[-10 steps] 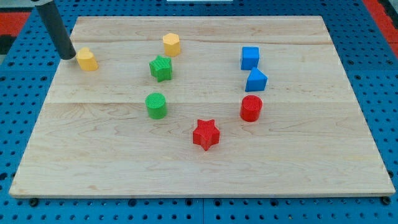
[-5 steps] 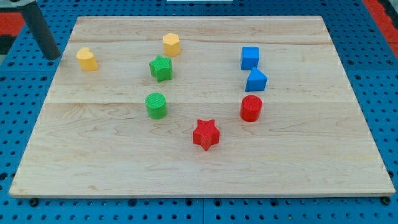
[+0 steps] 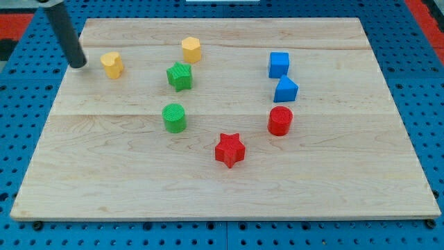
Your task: Push yellow heart closer to blue cube
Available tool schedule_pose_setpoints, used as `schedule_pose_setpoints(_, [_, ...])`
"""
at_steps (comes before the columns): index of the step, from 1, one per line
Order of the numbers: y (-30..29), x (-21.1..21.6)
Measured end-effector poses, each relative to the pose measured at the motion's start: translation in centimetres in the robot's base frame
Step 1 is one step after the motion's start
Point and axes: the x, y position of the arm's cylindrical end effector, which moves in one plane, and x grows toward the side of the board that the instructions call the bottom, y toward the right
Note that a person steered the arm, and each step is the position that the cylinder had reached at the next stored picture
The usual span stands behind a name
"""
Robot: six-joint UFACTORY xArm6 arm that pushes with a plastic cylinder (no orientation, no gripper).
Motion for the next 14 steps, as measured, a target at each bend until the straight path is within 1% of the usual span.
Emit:
schedule_pose_setpoints(1, [6.0,1.9])
schedule_pose_setpoints(2, [7.2,0.7])
schedule_pose_setpoints(3, [8.2,-3.4])
schedule_pose_setpoints(4, [8.3,-5.1])
schedule_pose_setpoints(5, [7.3,-5.5])
schedule_pose_setpoints(7, [7.4,-8.4])
schedule_pose_setpoints(9, [10.5,-11.5])
schedule_pose_setpoints(11, [16.8,-11.5])
schedule_pose_setpoints(13, [25.2,-11.5])
schedule_pose_setpoints(14, [27.9,-10.5])
